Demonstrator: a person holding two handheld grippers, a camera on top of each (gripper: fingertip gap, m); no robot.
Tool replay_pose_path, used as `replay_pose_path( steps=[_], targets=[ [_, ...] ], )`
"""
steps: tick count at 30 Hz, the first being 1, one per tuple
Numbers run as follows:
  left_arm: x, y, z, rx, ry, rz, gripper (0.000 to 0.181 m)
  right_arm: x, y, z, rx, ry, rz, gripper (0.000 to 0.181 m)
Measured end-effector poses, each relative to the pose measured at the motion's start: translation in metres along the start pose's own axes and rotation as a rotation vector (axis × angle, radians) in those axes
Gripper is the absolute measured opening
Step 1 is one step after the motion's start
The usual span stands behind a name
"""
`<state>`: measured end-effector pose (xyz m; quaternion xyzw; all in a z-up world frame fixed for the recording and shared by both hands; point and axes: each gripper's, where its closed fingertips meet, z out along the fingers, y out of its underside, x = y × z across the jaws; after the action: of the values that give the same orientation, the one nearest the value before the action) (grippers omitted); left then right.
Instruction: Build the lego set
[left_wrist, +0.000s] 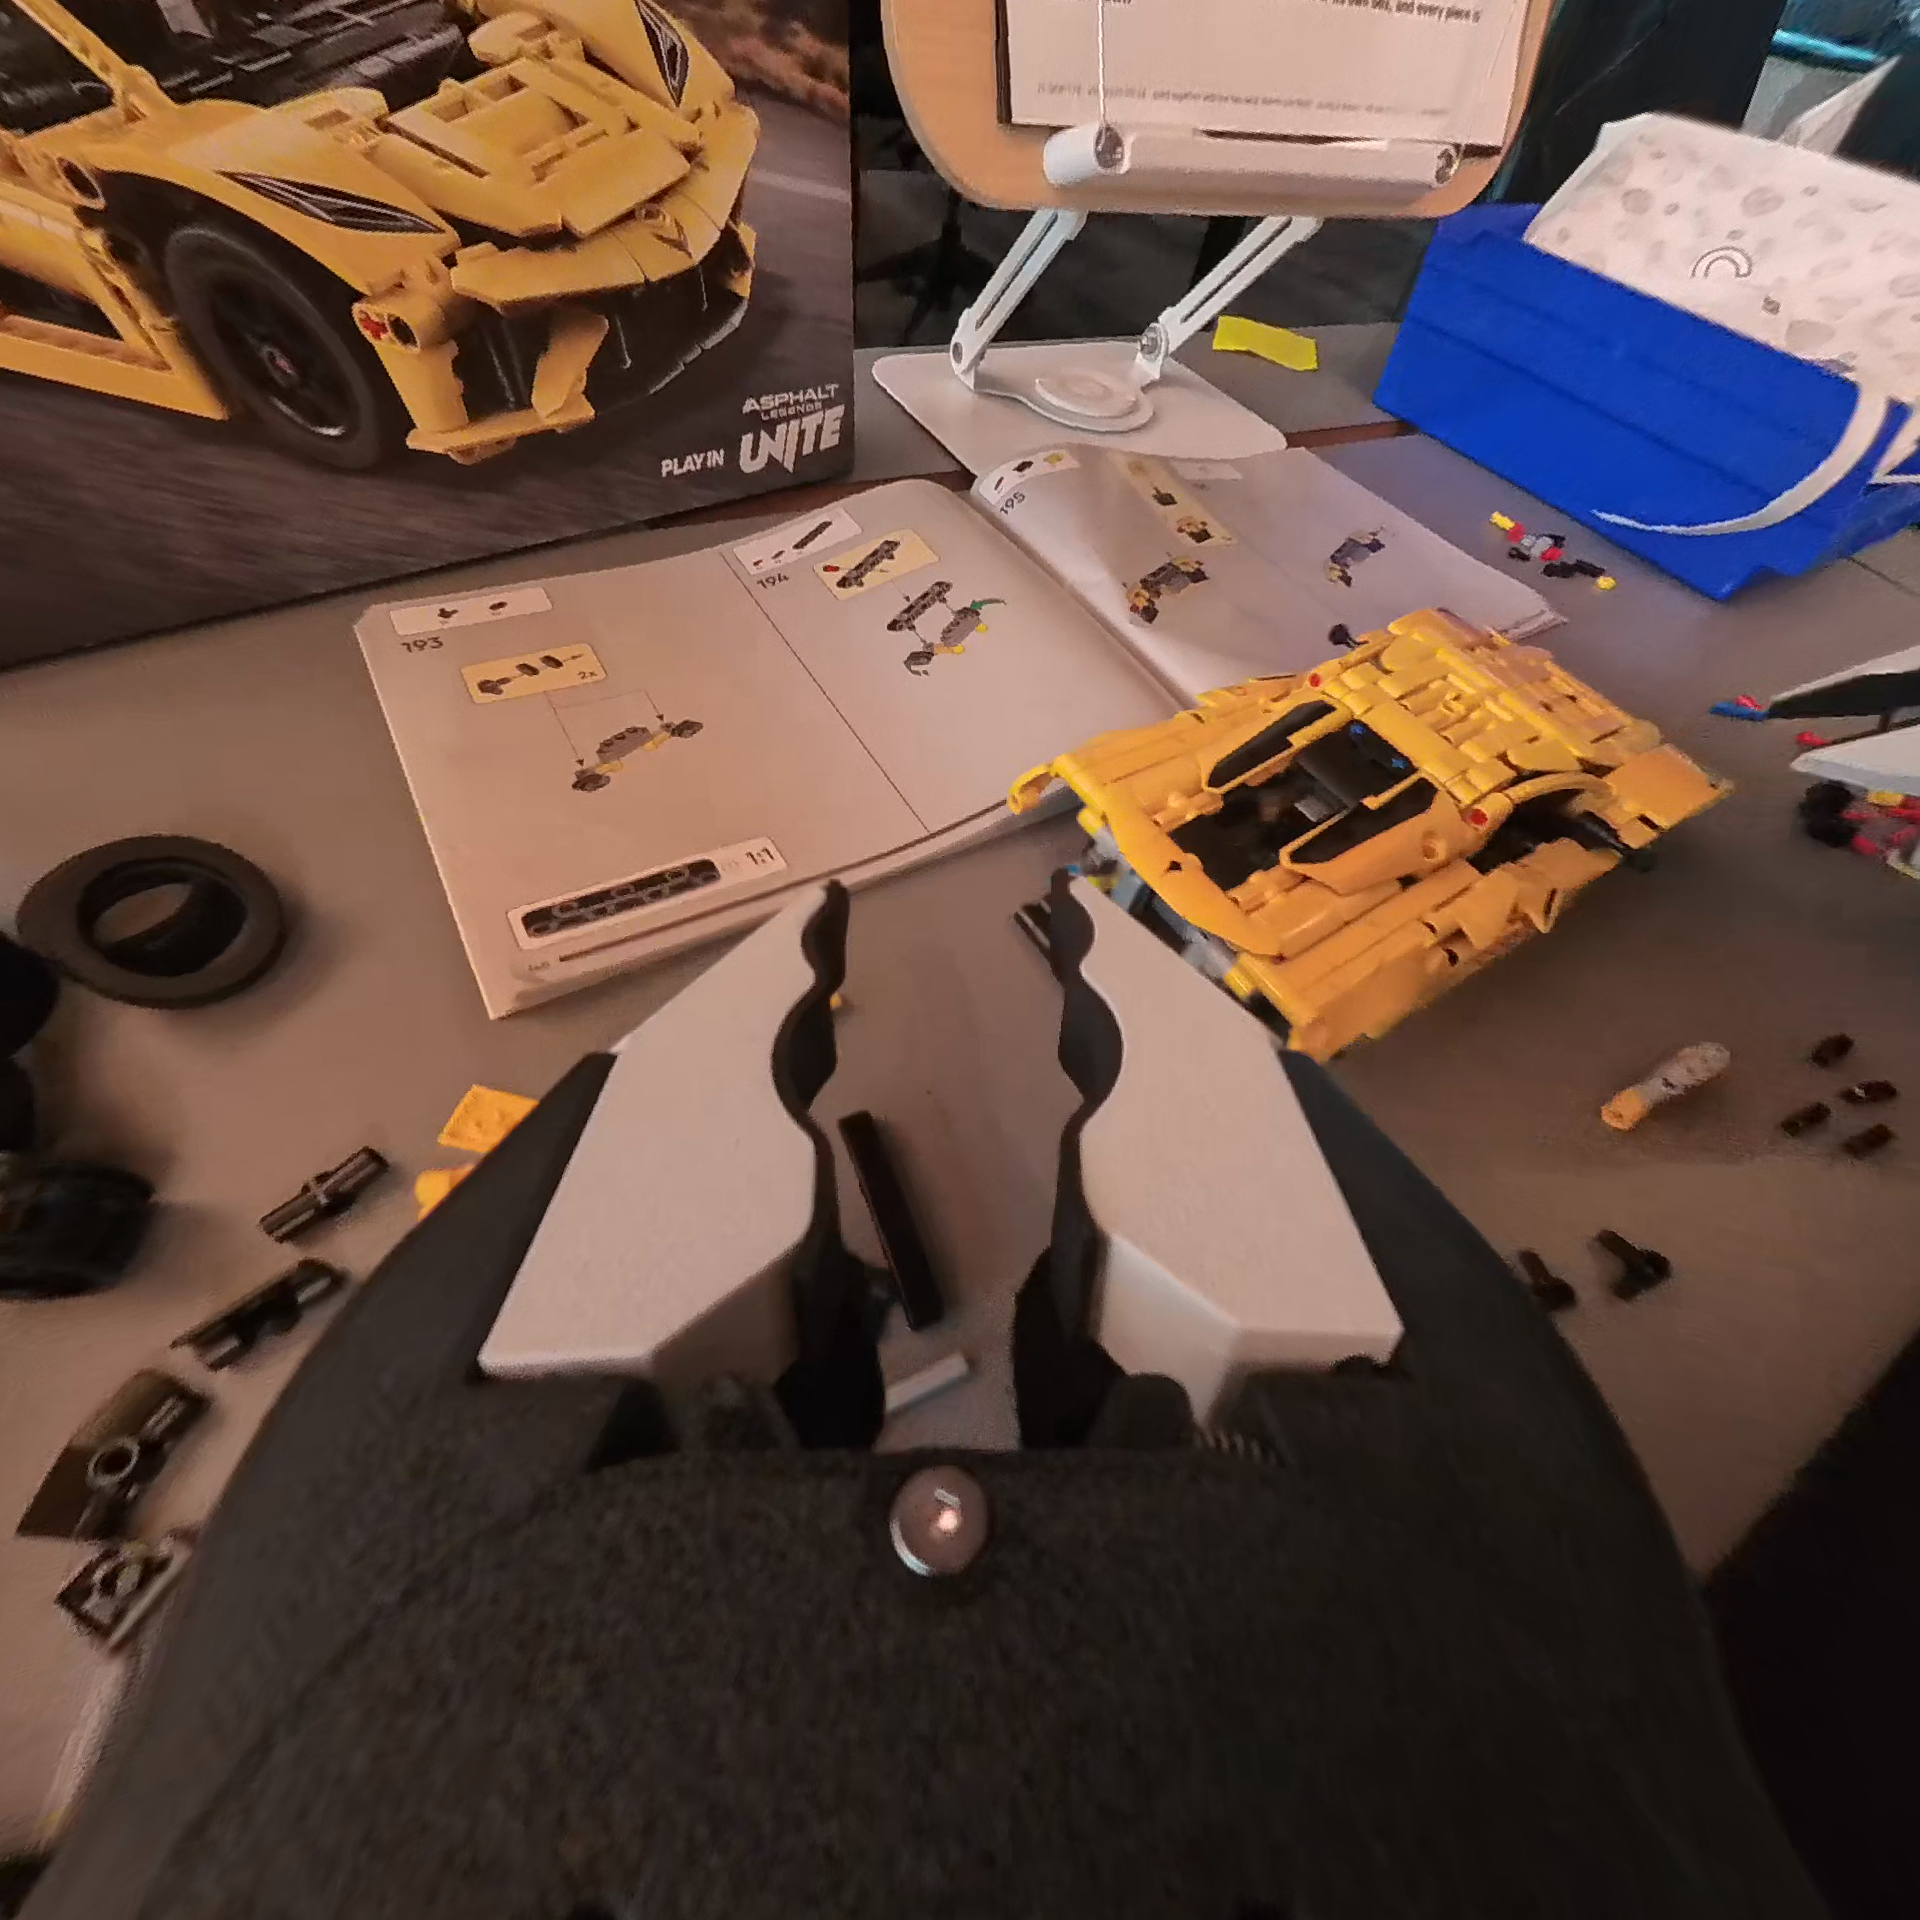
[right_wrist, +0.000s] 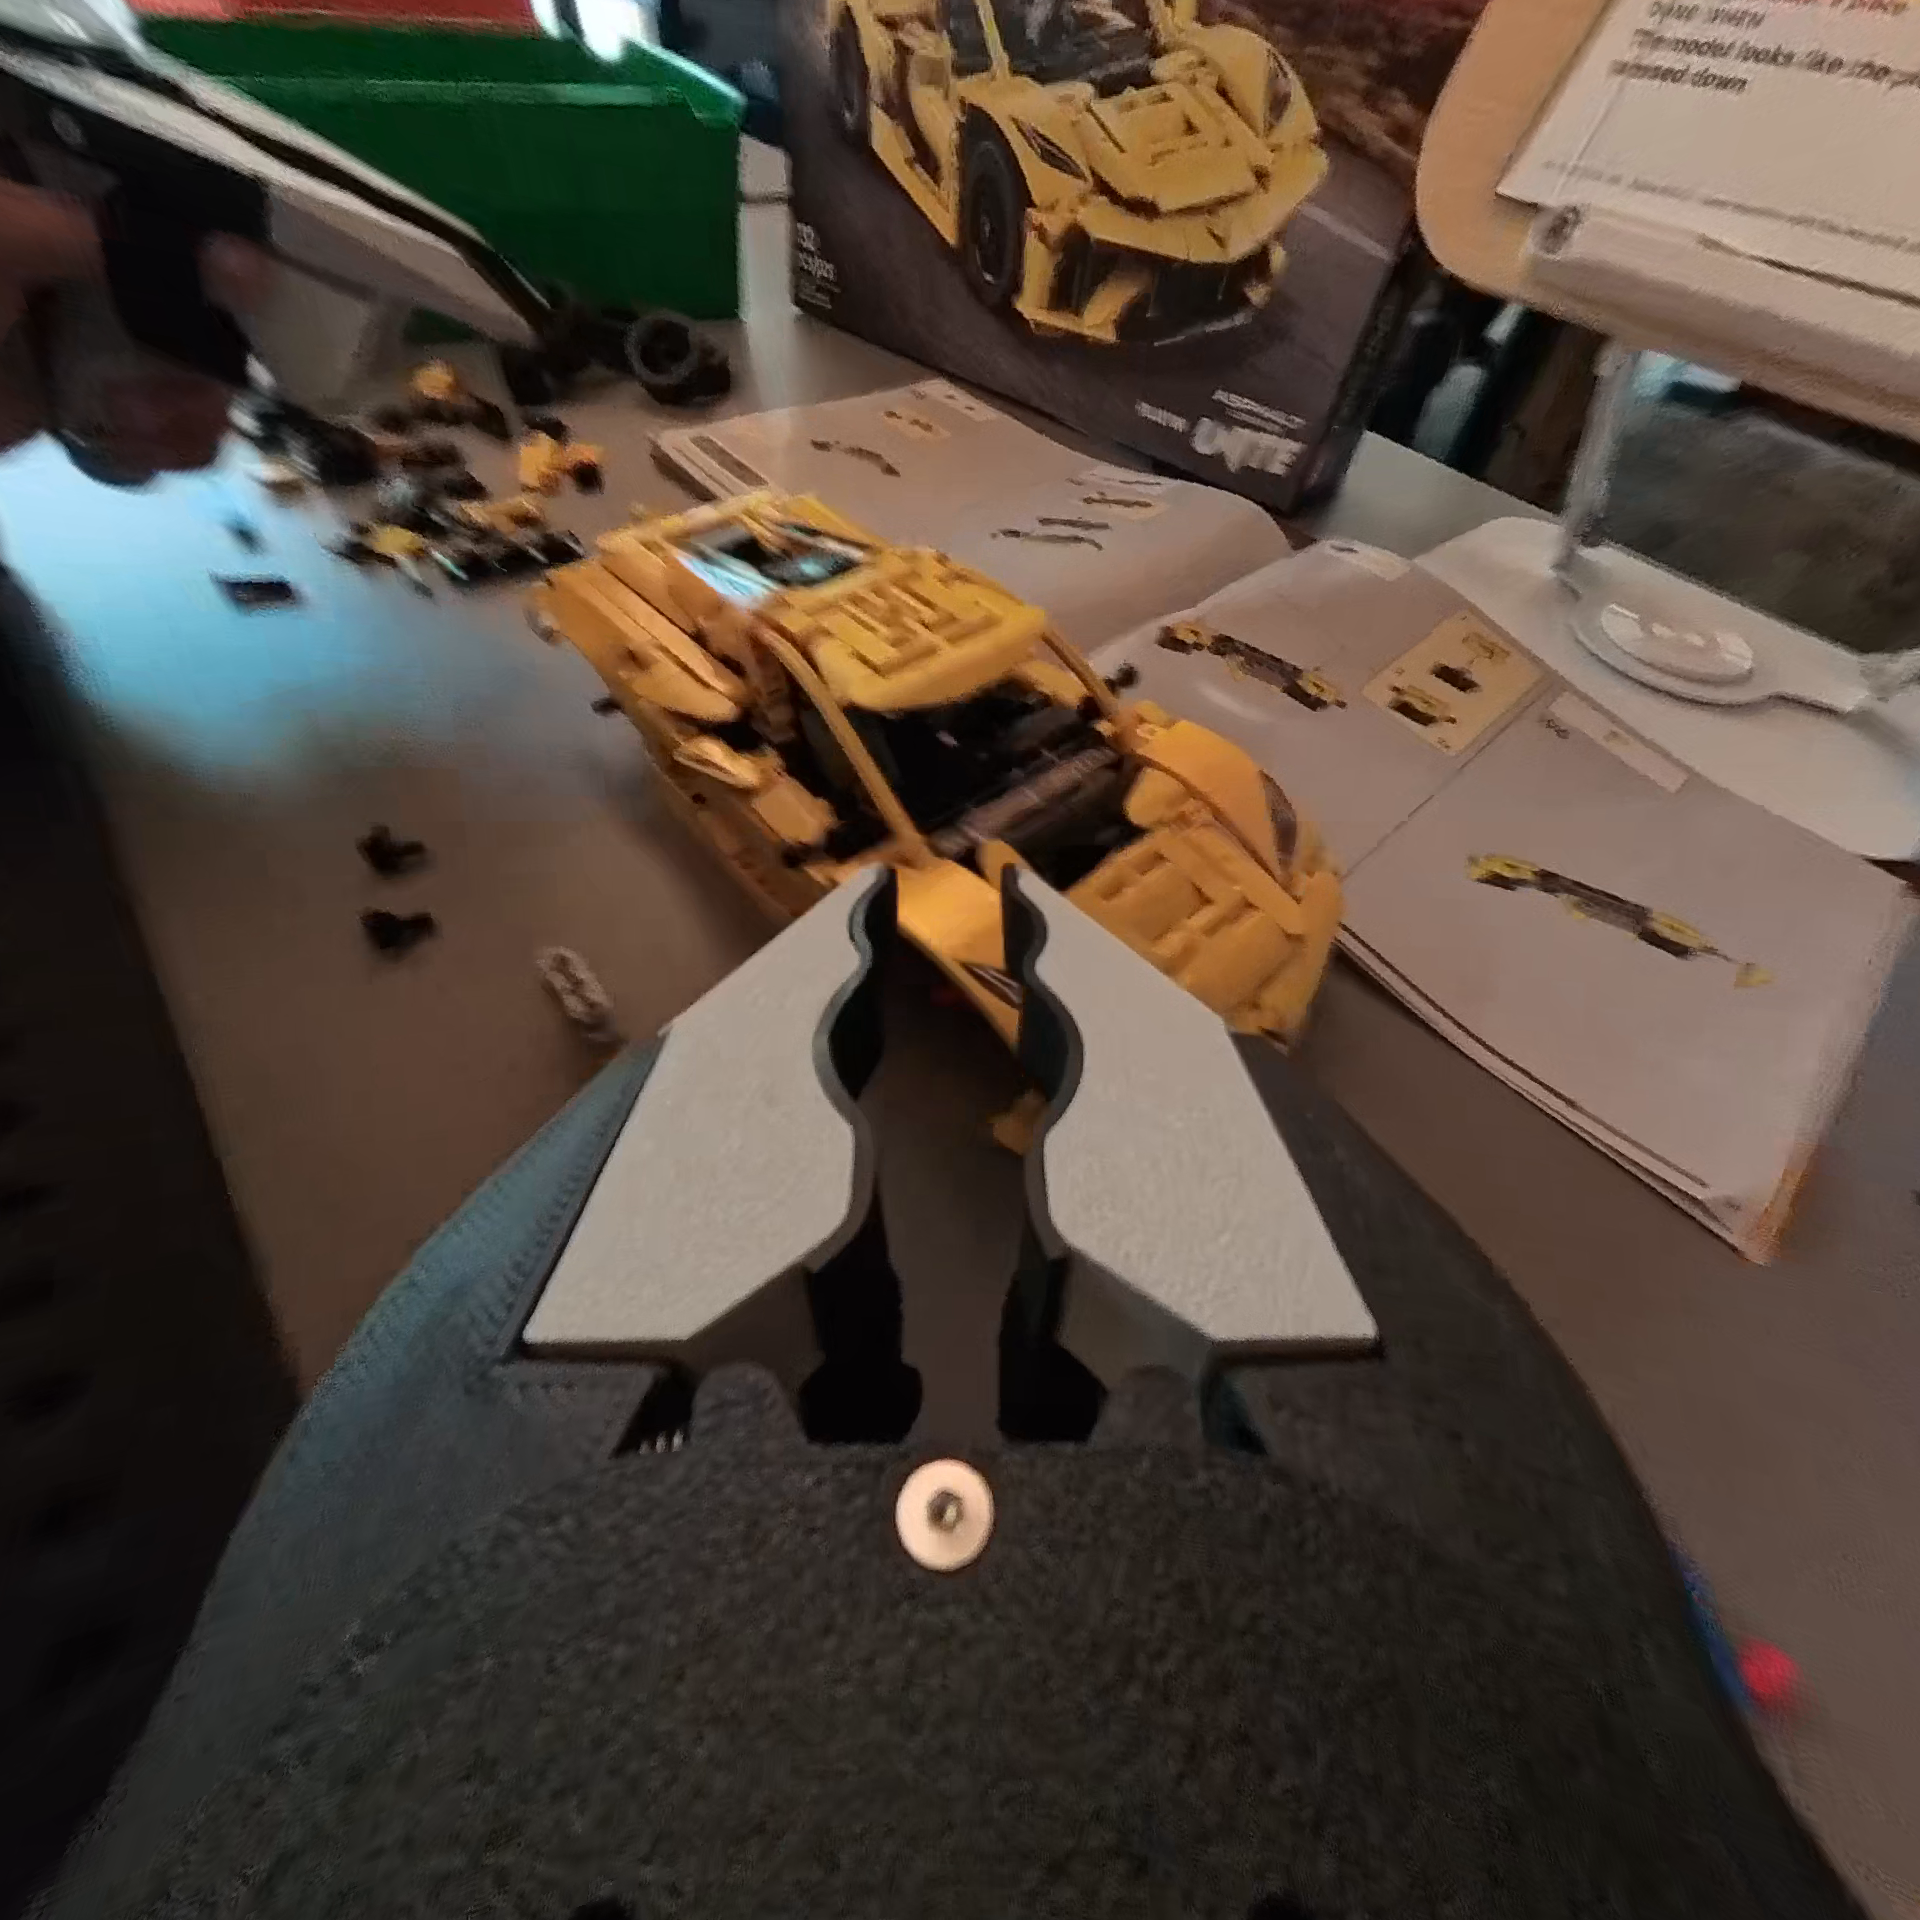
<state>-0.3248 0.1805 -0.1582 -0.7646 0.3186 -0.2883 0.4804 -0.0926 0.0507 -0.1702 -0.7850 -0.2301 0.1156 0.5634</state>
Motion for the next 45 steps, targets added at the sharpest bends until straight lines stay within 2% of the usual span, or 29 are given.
replay_pose_path(
  steps=[3, 5, 8, 11, 14, 16, 19, 25, 30, 34, 41, 45],
  targets=[
    [0.013, 0.010, -0.014, -0.058, 0.030, -0.009, 0.039, -0.052, -0.017, 0.009, 0.001, -0.261, 0.115, 0.033],
    [0.032, 0.025, -0.022, -0.138, 0.110, -0.014, 0.039, -0.097, -0.014, 0.017, -0.094, -0.439, 0.125, 0.038],
    [0.067, 0.056, -0.031, -0.287, 0.236, 0.007, 0.038, -0.146, 0.006, 0.030, -0.297, -0.547, -0.008, 0.039],
    [0.097, 0.086, -0.034, -0.401, 0.305, 0.079, 0.037, -0.172, 0.015, 0.045, -0.374, -0.563, -0.070, 0.038],
    [0.115, 0.105, -0.034, -0.466, 0.329, 0.155, 0.035, -0.173, 0.024, 0.059, -0.441, -0.528, -0.109, 0.034],
    [0.123, 0.109, -0.031, -0.480, 0.338, 0.209, 0.029, -0.170, 0.031, 0.063, -0.489, -0.518, -0.129, 0.034],
    [0.133, 0.111, -0.024, -0.482, 0.357, 0.283, 0.028, -0.170, 0.036, 0.068, -0.513, -0.530, -0.122, 0.035],
    [0.131, 0.115, -0.009, -0.491, 0.300, 0.411, 0.028, -0.175, 0.037, 0.073, -0.511, -0.541, -0.138, 0.035],
    [0.116, 0.110, -0.003, -0.473, 0.239, 0.371, 0.029, -0.183, 0.036, 0.064, -0.518, -0.599, -0.081, 0.032],
    [0.113, 0.106, -0.007, -0.451, 0.245, 0.323, 0.029, -0.177, 0.032, 0.065, -0.498, -0.576, -0.081, 0.032],
    [0.132, 0.102, -0.018, -0.396, 0.389, 0.361, 0.028, -0.171, 0.036, 0.067, -0.501, -0.550, -0.127, 0.030],
    [0.133, 0.100, -0.021, -0.381, 0.441, 0.410, 0.028, -0.170, 0.030, 0.073, -0.432, -0.518, -0.161, 0.016]
  ],
)
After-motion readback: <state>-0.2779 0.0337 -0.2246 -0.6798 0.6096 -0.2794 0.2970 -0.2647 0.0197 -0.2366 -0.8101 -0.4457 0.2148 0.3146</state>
